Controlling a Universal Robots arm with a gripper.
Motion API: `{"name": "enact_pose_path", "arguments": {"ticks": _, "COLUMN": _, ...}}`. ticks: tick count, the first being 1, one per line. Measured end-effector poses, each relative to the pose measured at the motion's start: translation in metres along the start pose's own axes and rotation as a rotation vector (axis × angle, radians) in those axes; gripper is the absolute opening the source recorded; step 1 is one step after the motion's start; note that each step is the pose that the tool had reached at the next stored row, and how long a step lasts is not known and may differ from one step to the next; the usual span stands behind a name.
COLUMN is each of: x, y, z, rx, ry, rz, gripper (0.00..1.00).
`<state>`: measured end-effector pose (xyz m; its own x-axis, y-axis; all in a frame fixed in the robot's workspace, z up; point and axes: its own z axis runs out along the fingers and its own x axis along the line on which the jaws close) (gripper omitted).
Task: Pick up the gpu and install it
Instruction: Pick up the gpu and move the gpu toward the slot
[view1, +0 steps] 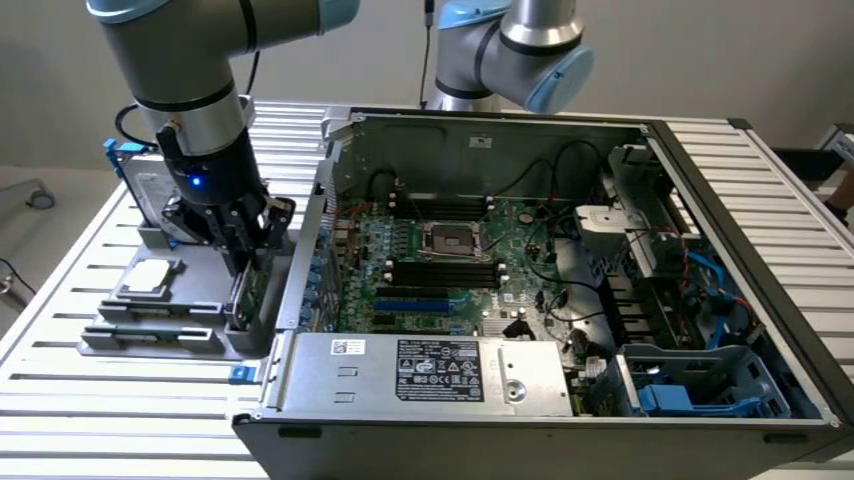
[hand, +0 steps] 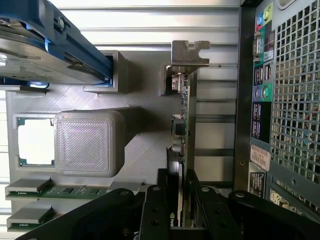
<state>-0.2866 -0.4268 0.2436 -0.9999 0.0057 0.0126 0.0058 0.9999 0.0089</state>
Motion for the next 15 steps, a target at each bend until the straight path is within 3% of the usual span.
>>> {"name": "enact_pose_path", "arguments": {"ticks": 9, "x": 0.000, "y": 0.0000, "z": -0.0004, "rx": -0.0003, "ry": -0.0003, "rz": 0.000, "gripper": 0.26}}
{"name": "enact_pose_path", "arguments": {"ticks": 12, "x": 0.000, "y": 0.0001, "z": -0.0068, "rx": -0.0001, "ry": -0.0003, "rz": 0.000, "gripper": 0.26}}
{"name": "enact_pose_path", "arguments": {"ticks": 15, "x": 0.000, "y": 0.0002, "z": -0.0194, "rx": -0.0001, "ry": -0.0002, "rz": 0.000, "gripper": 0.26}}
